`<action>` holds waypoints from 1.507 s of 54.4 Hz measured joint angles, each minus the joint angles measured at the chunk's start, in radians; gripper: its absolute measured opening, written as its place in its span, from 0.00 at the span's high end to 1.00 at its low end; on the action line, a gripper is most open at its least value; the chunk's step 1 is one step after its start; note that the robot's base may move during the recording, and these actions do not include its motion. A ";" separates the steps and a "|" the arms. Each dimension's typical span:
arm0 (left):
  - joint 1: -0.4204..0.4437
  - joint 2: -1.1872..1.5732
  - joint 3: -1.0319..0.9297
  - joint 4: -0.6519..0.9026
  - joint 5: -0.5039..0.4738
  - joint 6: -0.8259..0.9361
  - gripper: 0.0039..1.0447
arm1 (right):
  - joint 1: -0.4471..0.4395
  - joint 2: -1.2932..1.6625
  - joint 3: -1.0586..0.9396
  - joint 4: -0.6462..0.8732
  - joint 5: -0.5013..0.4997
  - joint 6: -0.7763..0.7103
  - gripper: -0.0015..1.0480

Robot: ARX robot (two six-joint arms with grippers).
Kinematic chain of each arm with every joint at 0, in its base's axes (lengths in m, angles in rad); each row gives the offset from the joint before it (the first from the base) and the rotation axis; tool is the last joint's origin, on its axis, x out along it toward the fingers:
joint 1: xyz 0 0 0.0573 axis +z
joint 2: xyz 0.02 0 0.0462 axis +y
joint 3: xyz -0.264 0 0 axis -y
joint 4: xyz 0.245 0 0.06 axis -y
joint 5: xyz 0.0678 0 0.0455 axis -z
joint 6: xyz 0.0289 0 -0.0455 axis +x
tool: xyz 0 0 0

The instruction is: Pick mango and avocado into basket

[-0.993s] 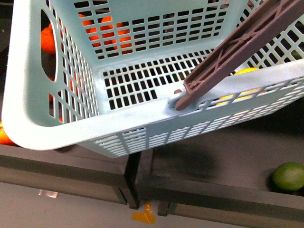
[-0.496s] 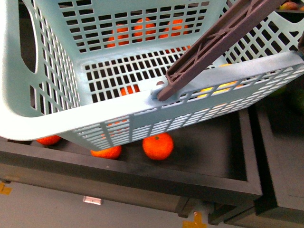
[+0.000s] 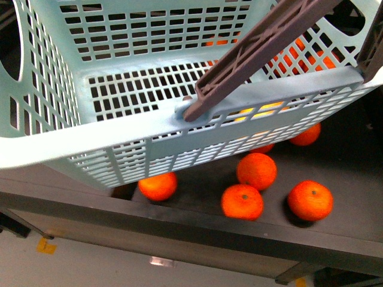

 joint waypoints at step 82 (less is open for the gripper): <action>0.163 0.408 0.235 0.109 -0.570 -0.614 0.85 | -0.002 0.000 0.000 0.000 -0.003 0.000 0.08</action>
